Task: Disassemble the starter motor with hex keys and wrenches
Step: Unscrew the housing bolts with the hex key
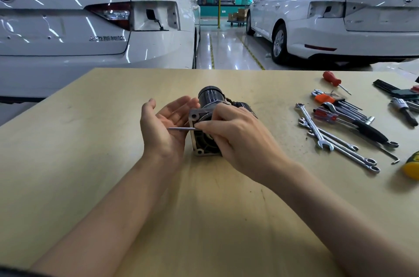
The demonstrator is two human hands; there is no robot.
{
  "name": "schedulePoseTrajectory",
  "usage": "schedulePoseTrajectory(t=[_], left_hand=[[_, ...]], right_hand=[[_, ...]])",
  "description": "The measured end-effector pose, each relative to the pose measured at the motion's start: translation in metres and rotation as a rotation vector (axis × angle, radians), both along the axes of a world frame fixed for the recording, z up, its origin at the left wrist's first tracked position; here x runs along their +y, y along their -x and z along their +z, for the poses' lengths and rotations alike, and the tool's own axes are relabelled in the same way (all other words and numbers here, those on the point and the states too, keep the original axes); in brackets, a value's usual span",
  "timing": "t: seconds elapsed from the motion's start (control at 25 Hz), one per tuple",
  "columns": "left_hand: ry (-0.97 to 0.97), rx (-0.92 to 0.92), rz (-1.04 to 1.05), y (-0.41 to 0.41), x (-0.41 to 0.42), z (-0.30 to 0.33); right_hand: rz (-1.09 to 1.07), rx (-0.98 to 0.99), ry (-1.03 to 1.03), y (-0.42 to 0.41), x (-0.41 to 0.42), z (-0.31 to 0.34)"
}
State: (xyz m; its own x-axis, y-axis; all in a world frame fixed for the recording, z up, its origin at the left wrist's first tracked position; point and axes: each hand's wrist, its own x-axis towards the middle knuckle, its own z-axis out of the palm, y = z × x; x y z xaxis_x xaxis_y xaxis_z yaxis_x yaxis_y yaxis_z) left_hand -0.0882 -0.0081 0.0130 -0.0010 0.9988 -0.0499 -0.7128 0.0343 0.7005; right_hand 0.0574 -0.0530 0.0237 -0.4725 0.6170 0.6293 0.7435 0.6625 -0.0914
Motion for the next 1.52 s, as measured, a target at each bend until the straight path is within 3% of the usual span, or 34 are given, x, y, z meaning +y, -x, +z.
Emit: schedulePoseTrajectory(t=[0.08,0.2,0.36,0.48,0.6,1.28,1.4,1.52], left_hand=[[-0.001,0.012,-0.013,0.0,0.0,-0.001],[-0.069,0.121,0.026,-0.003,-0.003,0.003],[-0.498,0.813,0.257,-0.017,-0.02,0.001],[-0.712,1.192,0.259,-0.023,-0.026,-0.008],[-0.707,1.287,0.273,-0.023,-0.025,-0.009],[-0.692,1.283,0.358,-0.028,-0.017,-0.013],[-0.696,1.232,0.353,-0.027,-0.018,-0.013],[-0.563,0.897,0.254,-0.026,-0.018,-0.011]], right_hand=[[0.012,0.072,-0.032,0.0,-0.004,0.0],[-0.03,0.517,-0.062,-0.006,-0.009,0.0],[-0.092,1.312,0.371,-0.021,-0.007,0.005],[-0.115,1.578,0.603,-0.022,-0.007,0.004],[-0.031,1.724,0.681,-0.02,-0.008,0.003],[0.004,1.791,0.679,-0.02,-0.006,-0.001],[0.009,1.601,0.578,-0.018,-0.007,0.001],[-0.012,1.187,0.323,-0.012,-0.006,0.003]])
